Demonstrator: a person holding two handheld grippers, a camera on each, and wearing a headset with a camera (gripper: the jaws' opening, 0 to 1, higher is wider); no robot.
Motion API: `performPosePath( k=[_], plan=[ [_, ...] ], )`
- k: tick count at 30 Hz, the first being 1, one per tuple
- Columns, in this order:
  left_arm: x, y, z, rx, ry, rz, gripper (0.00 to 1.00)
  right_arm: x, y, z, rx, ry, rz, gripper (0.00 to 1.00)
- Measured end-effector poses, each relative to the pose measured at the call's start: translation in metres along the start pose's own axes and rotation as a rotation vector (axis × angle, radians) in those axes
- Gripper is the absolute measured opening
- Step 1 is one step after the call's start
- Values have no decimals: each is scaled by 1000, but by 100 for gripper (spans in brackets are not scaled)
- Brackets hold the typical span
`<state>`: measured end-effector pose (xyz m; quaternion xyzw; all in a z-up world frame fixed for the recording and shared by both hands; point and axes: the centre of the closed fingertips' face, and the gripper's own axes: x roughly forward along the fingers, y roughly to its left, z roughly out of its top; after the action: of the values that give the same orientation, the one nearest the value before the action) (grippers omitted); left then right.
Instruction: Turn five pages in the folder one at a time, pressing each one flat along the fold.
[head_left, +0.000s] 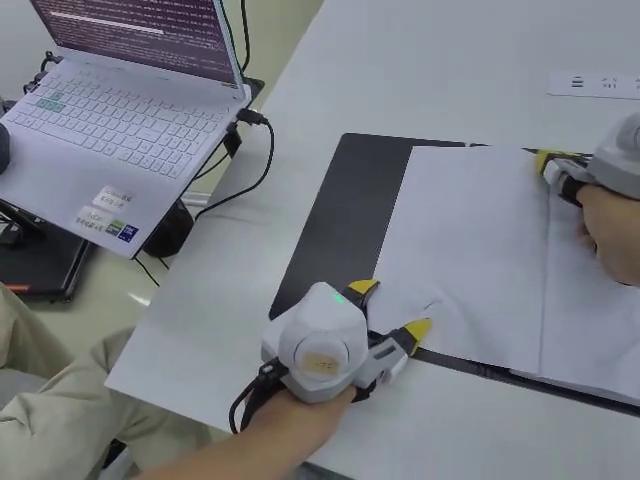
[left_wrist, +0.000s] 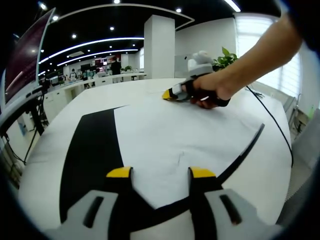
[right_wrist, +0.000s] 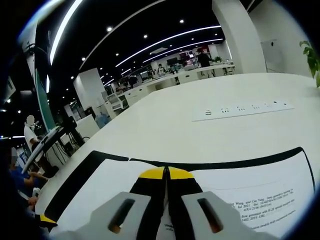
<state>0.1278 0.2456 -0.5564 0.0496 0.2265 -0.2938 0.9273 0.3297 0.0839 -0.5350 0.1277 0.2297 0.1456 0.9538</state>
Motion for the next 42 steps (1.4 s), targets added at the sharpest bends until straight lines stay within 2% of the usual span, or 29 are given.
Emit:
performPosePath(
  k=[4,14,31,42],
  plan=[
    [0,1,0,-8,-1,6,43,1,-1,-4,-29,13,24,0],
    [-1,0,0,-10,-7,10,43,-20,8,-19,-40,24,45,0],
    [-1,0,0,-10,-4,4,43,-48,27,-39,-15,39,66,0],
    [0,0,0,-15,-11,3,43,-64,29,-43,13,24,63,0]
  ],
)
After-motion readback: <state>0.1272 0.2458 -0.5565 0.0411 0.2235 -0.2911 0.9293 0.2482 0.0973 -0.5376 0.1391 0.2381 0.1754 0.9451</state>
